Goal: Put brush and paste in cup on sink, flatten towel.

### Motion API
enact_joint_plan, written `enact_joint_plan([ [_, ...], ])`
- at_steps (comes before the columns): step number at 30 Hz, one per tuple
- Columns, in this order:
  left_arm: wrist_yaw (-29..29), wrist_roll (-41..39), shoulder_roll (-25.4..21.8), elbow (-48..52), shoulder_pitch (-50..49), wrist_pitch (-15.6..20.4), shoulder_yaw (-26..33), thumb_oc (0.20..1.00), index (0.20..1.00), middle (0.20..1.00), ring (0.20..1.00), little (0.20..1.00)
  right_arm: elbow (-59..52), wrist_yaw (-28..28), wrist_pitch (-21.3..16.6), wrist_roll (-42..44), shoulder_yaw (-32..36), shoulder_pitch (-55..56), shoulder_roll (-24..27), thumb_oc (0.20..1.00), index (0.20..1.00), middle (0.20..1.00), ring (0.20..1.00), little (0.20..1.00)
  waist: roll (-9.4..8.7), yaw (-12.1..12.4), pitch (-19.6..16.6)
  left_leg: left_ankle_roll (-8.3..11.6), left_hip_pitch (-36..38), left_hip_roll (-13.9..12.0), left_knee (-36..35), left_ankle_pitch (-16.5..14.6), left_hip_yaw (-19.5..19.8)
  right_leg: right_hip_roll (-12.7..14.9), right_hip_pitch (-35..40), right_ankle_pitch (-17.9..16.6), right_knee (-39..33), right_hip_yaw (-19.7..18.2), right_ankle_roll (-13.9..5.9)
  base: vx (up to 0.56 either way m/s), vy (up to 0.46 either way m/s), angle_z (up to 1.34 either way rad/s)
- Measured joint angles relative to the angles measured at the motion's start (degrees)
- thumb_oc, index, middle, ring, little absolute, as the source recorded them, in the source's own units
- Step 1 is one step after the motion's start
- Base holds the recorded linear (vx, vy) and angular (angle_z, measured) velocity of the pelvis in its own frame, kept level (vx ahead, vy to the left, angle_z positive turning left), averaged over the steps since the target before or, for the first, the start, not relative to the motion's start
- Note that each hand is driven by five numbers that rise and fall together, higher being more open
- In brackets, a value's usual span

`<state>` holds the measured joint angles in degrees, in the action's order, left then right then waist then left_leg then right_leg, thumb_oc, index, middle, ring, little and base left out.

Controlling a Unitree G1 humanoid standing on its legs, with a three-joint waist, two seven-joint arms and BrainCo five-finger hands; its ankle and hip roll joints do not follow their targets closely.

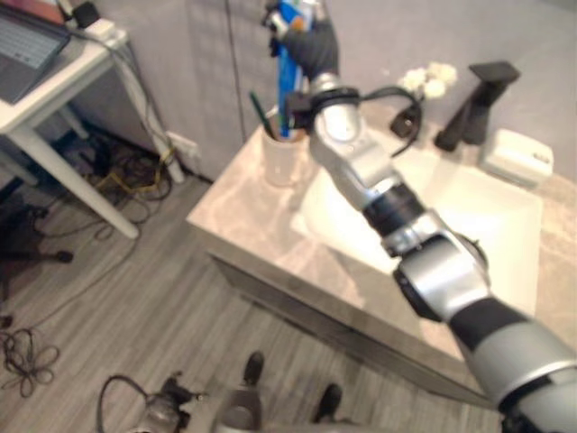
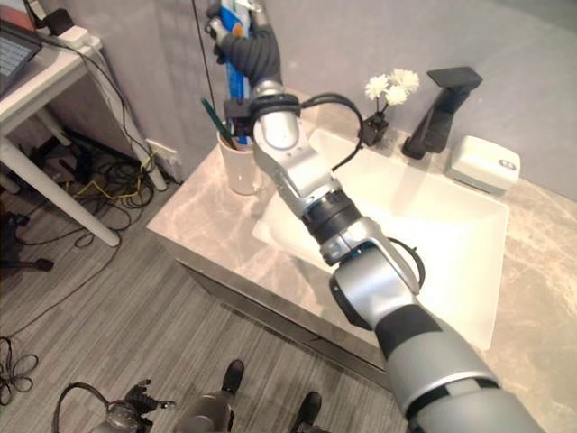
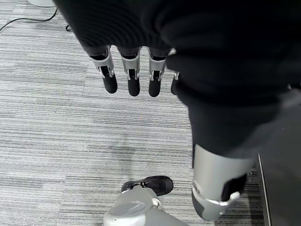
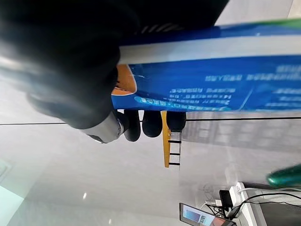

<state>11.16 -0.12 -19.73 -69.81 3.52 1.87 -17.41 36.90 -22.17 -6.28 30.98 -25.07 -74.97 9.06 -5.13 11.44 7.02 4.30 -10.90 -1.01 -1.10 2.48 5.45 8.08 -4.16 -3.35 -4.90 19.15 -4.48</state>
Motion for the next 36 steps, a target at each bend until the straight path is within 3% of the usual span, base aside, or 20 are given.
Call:
enact_joint_plan([
  [15,0.0,0.0,0.2,0.0,0.1,0.0,0.0,1.000,1.000,1.000,1.000,1.000,-0.1,1.7,0.1,0.0,0.1,3.6,-0.8,0.200,0.200,0.200,0.200,0.200,0.07,0.0,0.1,-0.03,0.1,0.0,0.0,0.0,-0.1,0.1,0.0,0.0,0.0,-0.3,-0.01,0.00,0.000,0.00],
  [16,0.0,0.0,0.2,0.0,0.1,0.0,0.0,1.000,1.000,1.000,1.000,1.000,-0.1,1.9,0.1,0.0,0.1,3.6,-0.8,1.000,1.000,1.000,1.000,1.000,0.07,0.0,0.1,-0.03,0.1,0.0,0.1,0.0,-0.2,0.1,0.0,-0.1,0.0,-0.3,-0.01,0.00,0.000,0.00],
  [36,0.0,0.1,0.5,0.9,0.2,-0.1,-0.1,1.000,1.000,1.000,1.000,1.000,-2.5,0.3,0.0,-3.9,0.9,3.5,-0.5,1.000,1.000,1.000,1.000,1.000,0.02,-1.1,0.0,-0.09,1.2,-0.3,0.2,0.0,-1.8,0.1,0.2,-0.9,0.0,-2.0,0.14,-0.01,0.003,-0.04],
])
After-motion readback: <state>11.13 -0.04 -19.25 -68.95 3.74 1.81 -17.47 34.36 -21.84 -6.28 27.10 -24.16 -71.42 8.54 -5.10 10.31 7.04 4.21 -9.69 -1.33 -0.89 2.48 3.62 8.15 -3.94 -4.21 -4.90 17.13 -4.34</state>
